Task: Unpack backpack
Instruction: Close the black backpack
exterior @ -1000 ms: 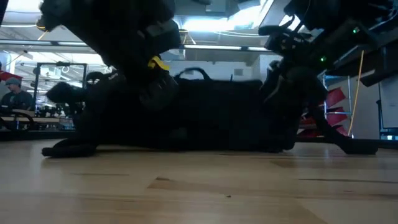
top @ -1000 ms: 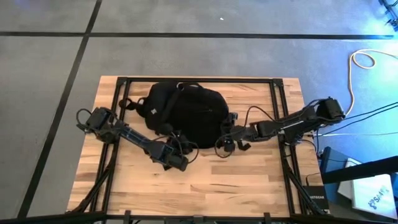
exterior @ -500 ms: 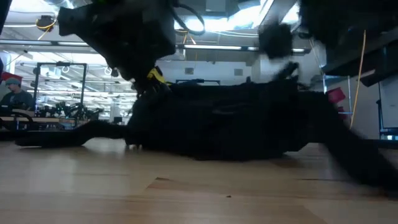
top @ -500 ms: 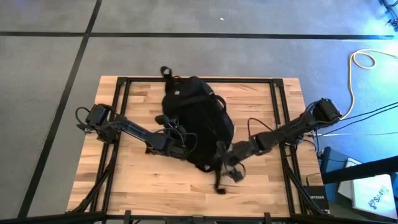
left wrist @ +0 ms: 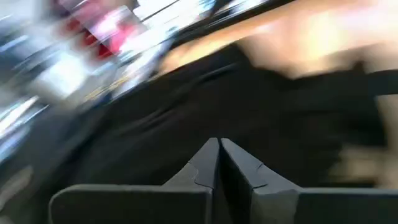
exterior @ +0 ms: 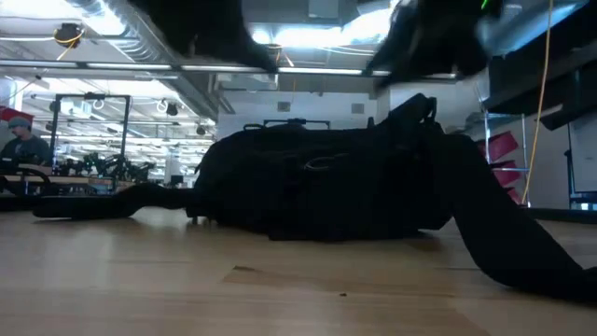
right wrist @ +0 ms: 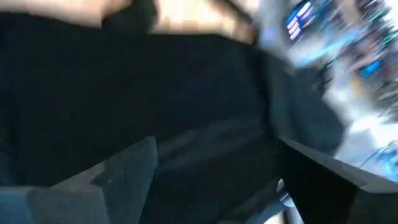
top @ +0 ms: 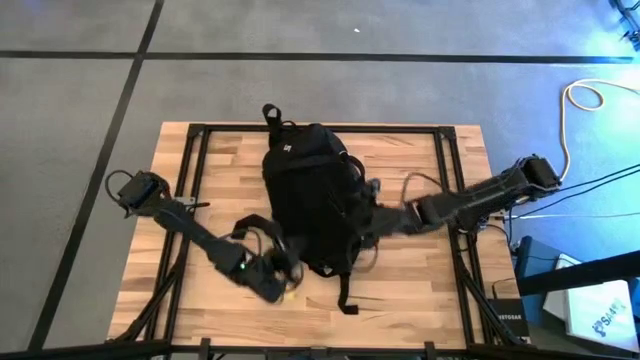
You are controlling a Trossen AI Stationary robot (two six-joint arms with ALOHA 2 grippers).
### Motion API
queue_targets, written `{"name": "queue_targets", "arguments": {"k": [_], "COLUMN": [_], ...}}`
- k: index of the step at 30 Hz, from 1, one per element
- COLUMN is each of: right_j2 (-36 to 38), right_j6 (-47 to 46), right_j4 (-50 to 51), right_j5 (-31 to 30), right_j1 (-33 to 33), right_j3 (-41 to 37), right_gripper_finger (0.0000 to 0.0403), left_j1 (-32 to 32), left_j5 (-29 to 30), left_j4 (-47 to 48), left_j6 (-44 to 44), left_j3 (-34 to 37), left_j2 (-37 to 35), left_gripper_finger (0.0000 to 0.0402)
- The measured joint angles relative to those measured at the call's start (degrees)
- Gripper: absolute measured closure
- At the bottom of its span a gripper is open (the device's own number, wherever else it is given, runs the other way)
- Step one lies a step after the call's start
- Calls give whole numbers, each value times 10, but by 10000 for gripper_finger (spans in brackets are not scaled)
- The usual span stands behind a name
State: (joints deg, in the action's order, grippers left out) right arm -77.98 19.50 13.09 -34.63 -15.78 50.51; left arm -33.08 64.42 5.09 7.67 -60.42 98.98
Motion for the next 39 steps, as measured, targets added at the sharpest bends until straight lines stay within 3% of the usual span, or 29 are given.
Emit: {"name": "queue_targets", "arguments": {"k": [2, 4, 7, 10, 16, 20, 25, 28, 31, 33, 39], "right_j2": [-7, -8, -7, -7, -7, -7, -7, -1, 1, 0, -5], "right_j6": [-3, -10, -28, -72, -175, -222, -214, -169, -96, -52, -65], "right_j4": [6, 6, 13, 15, 2, -38, -141, -143, -116, -90, -45], "right_j5": [37, 52, 119, 192, 207, 225, 263, 173, 46, 25, 177], "right_j1": [50, 95, 144, 150, 74, 2, -67, -87, -84, -59, 58], "right_j3": [-18, -37, -69, -92, -115, -115, -114, -92, -75, -72, -60], "right_gripper_finger": [95, 95, 95, 95, 114, 141, 166, 173, 178, 181, 206], "left_j1": [-12, -10, 15, 42, 84, 90, 101, 97, 80, 70, 72], "left_j5": [-46, -51, -84, -124, -139, -88, -23, -20, -20, -28, -94], "left_j4": [-101, -155, -167, -153, -132, -59, 100, 147, 110, 48, -137], "left_j6": [-88, -121, -109, -81, -32, -19, 43, 82, 80, 48, -82], "left_j3": [0, 0, 0, 1, 0, 0, 0, 2, 1, 1, 1], "left_j2": [20, 35, 56, 93, 138, 132, 100, 83, 75, 74, 74], "left_gripper_finger": [402, 402, 402, 402, 402, 402, 402, 402, 402, 402, 402]}}
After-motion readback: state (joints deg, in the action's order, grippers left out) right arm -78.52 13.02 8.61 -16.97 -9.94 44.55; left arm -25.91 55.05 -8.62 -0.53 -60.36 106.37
